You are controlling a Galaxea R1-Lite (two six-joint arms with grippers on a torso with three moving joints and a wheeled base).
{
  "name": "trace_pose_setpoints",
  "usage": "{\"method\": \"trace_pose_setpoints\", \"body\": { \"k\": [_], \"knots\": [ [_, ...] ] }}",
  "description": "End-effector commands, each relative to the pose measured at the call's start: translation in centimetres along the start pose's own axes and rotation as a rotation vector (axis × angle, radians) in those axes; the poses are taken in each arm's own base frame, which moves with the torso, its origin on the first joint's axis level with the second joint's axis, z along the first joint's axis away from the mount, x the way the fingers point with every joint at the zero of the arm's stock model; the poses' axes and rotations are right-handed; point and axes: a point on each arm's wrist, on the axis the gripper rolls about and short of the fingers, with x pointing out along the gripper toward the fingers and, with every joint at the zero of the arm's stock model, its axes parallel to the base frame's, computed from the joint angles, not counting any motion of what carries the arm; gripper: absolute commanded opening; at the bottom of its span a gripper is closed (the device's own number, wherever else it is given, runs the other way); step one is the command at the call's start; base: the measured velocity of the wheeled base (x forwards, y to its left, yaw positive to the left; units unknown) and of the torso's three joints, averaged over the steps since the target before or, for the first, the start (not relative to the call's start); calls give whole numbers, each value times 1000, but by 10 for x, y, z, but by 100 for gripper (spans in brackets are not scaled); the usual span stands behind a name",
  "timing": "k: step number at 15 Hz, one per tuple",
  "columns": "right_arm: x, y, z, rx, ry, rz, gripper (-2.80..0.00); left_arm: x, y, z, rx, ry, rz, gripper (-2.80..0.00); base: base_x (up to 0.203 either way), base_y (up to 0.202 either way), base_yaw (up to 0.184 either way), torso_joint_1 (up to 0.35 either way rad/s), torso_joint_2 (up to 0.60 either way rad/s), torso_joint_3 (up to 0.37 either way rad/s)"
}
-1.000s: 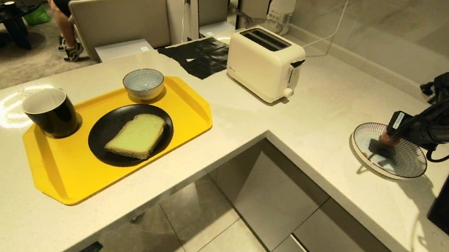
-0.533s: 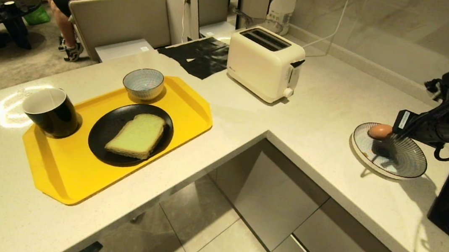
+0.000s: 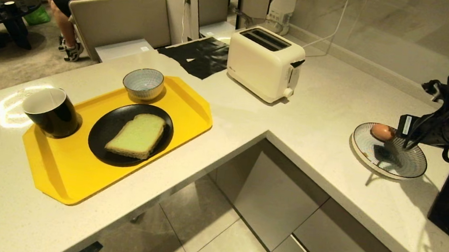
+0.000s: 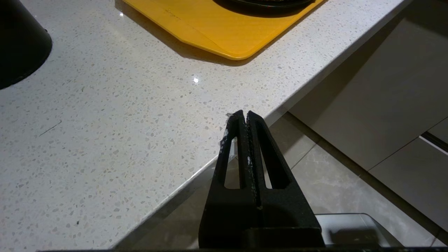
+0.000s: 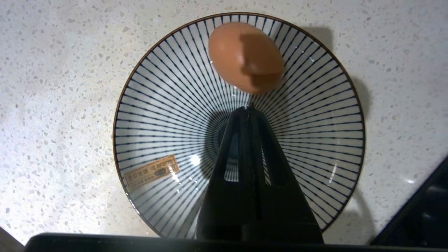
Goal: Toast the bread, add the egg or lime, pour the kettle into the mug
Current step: Pick up the egg
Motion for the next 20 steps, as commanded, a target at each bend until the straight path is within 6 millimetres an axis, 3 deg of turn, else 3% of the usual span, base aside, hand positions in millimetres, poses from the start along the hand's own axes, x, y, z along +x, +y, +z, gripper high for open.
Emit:
{"method": "trace_pose_setpoints", "body": {
  "k": [1,4,6,8,13,20],
  "knots": [
    [-8,0,2,-25,-11,1,-280,0,0,0,0,1,1,-280,0,0,0,0,0,0],
    [-22,-2,-3,-115,-9,-2,-280,0,0,0,0,1,0,-280,0,0,0,0,0,0],
    [-27,-13,0,-166,-20,-21,-280,0,0,0,0,-1,2,-280,0,0,0,0,0,0],
    [-23,-27,1,-207,-20,28,-280,0,0,0,0,1,0,-280,0,0,0,0,0,0],
    [-4,-63,-3,-494,-105,210,-280,0,0,0,-1,1,1,-280,0,0,0,0,0,0],
    [4,-70,-8,-661,-128,269,-280,0,0,0,0,0,1,-280,0,0,0,0,0,0]
  ]
}}
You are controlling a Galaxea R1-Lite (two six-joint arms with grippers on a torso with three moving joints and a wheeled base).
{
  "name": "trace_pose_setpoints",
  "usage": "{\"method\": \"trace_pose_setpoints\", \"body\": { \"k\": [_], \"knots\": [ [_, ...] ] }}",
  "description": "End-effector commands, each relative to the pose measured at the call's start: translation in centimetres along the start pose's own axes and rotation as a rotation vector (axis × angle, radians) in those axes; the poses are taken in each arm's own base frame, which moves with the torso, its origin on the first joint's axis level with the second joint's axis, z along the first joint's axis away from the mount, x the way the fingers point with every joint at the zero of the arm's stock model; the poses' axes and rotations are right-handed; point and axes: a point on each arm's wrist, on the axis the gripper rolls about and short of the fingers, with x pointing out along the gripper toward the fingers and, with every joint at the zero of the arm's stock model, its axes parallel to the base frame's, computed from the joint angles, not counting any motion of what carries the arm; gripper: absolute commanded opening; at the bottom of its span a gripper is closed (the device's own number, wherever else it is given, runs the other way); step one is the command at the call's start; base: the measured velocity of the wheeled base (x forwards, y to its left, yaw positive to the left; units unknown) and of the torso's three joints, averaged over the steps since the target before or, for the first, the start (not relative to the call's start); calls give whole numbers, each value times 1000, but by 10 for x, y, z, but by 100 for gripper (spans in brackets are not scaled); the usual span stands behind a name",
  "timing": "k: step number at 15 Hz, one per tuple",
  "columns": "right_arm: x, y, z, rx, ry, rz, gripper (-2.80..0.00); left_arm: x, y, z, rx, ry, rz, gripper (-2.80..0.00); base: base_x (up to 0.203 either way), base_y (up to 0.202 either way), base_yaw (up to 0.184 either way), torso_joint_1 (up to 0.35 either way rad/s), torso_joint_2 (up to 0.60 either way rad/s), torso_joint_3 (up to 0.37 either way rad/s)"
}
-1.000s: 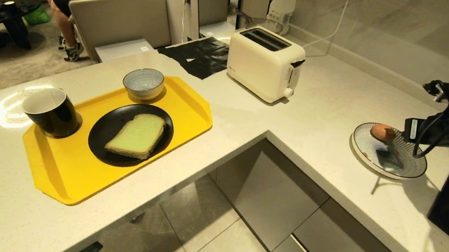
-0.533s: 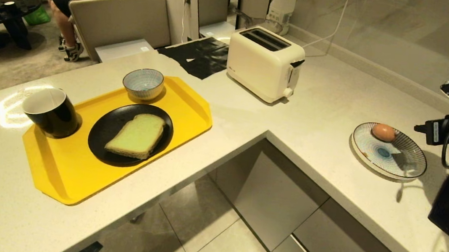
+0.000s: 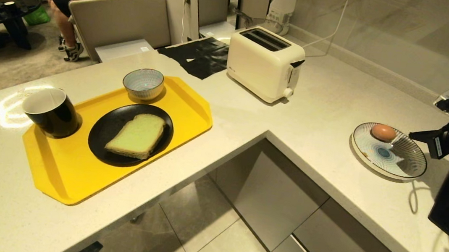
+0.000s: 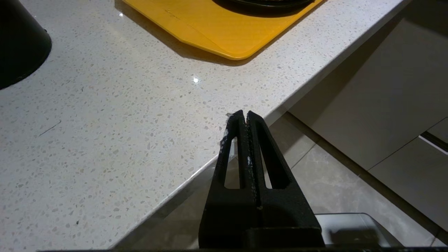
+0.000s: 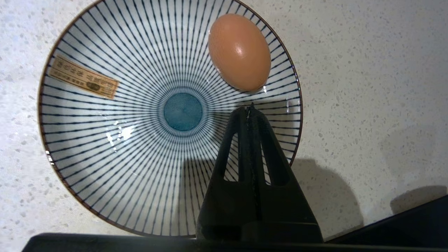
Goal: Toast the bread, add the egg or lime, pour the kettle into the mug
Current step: Pick up the egg
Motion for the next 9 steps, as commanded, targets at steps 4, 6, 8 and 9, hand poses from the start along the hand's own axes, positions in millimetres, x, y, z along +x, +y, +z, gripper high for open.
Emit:
{"method": "trace_pose_setpoints", "body": {
  "k": [4,6,8,9],
  "knots": [
    [11,-3,-4,-17,5,9,-280,0,0,0,0,-1,0,-280,0,0,0,0,0,0],
    [15,-9,-1,-30,-13,-3,-280,0,0,0,0,0,0,-280,0,0,0,0,0,0],
    [21,-16,3,-43,-44,-19,-280,0,0,0,0,0,1,-280,0,0,0,0,0,0],
    [22,-17,4,-48,-56,-27,-280,0,0,0,0,-1,0,-280,0,0,0,0,0,0]
  ]
}}
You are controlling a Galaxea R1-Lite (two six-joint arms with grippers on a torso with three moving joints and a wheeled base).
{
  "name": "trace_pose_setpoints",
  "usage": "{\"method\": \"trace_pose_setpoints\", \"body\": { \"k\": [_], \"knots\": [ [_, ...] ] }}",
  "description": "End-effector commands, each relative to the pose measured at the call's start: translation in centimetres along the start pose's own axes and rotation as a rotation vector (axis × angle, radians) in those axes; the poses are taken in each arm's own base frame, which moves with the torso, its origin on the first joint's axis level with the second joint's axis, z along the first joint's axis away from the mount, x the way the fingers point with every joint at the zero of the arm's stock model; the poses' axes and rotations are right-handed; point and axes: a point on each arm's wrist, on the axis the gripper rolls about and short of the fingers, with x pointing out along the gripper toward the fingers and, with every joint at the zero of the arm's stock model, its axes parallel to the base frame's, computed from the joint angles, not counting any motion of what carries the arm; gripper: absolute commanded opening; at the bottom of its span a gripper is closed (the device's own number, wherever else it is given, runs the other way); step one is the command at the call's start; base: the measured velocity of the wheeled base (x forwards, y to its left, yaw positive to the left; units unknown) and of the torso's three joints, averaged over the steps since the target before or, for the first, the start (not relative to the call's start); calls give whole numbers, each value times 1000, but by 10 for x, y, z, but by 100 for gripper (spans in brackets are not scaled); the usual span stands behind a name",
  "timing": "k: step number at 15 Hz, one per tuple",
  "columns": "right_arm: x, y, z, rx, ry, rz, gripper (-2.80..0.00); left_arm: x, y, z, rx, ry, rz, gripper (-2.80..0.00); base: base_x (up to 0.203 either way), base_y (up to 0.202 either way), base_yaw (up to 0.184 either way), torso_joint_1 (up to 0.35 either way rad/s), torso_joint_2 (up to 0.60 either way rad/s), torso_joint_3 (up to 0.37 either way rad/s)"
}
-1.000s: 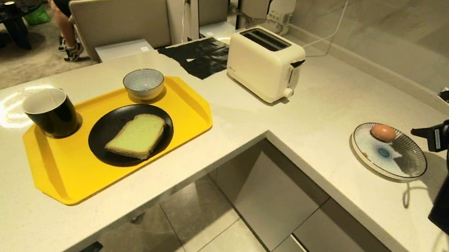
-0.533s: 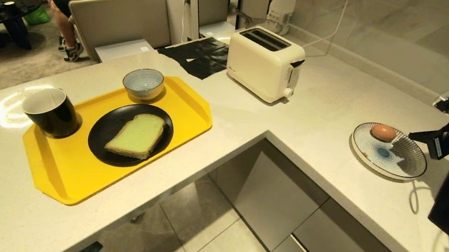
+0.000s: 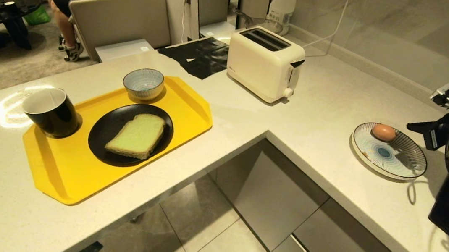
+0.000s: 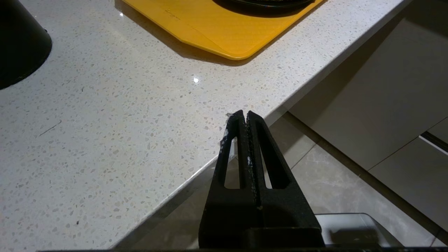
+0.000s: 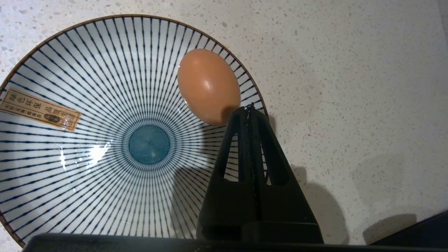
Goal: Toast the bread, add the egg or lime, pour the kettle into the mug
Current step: Pick up the egg
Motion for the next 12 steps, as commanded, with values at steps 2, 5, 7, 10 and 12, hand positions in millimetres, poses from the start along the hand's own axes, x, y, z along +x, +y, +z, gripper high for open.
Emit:
{"method": "trace_pose_setpoints", "body": {
  "k": [2,5,7,10,12],
  "knots": [
    [5,-1,-2,6,-7,13,-280,0,0,0,0,0,0,-280,0,0,0,0,0,0],
    [9,-7,3,-8,-43,17,-280,0,0,0,0,-1,0,-280,0,0,0,0,0,0],
    [13,-14,9,-22,-78,22,-280,0,0,0,0,0,1,-280,0,0,0,0,0,0],
    [-1,-17,27,64,-104,99,-280,0,0,0,0,0,1,-280,0,0,0,0,0,0],
    [-8,-14,32,145,-95,159,-280,0,0,0,0,1,1,-280,0,0,0,0,0,0]
  ]
}}
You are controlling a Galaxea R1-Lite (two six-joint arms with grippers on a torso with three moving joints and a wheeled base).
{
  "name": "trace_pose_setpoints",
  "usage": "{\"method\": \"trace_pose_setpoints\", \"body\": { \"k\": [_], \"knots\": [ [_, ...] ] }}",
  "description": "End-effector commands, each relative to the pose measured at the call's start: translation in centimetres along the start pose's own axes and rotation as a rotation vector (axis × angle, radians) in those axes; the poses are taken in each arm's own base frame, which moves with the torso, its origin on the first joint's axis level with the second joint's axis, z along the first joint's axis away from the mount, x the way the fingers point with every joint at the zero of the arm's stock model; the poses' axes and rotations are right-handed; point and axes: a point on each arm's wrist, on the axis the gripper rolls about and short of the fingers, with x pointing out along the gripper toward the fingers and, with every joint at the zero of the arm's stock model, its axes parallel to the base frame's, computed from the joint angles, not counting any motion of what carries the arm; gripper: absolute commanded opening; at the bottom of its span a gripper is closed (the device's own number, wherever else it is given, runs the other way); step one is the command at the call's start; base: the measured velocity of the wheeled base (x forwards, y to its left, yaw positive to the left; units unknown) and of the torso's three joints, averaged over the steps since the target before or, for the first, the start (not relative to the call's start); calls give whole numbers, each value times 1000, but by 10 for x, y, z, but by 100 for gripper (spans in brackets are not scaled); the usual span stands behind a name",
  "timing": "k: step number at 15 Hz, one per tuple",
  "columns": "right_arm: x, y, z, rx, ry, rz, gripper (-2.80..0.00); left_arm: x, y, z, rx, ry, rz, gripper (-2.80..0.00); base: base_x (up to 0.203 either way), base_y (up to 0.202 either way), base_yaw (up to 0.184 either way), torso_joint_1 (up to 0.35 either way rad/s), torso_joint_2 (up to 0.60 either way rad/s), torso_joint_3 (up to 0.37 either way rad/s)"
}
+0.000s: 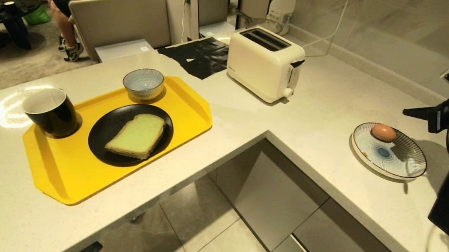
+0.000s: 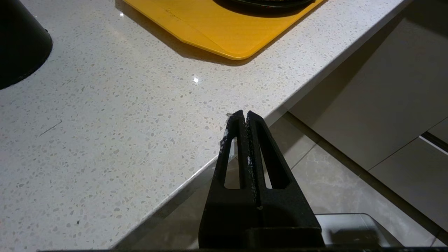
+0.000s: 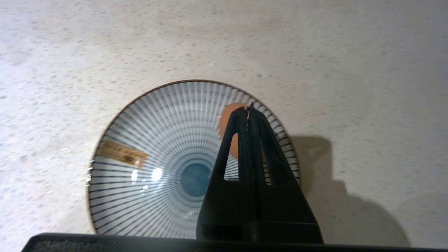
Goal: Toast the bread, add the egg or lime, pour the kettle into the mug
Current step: Pick up the egg
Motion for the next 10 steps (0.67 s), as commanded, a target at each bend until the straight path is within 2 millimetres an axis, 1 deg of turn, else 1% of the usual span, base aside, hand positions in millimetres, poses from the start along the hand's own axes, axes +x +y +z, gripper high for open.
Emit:
{"method": "trace_pose_setpoints", "body": {
  "k": [1,5,6,8,10],
  "knots": [
    [0,1,1,6,-2,19,-280,0,0,0,0,2,1,-280,0,0,0,0,0,0],
    [5,-1,-4,12,6,23,-280,0,0,0,0,-1,0,-280,0,0,0,0,0,0],
    [5,-3,-7,20,15,17,-280,0,0,0,0,-1,1,-280,0,0,0,0,0,0],
    [3,-15,-17,31,25,-13,-280,0,0,0,0,1,0,-280,0,0,0,0,0,0],
    [-5,-27,-25,38,31,-47,-280,0,0,0,0,0,0,-280,0,0,0,0,0,0]
  ]
}}
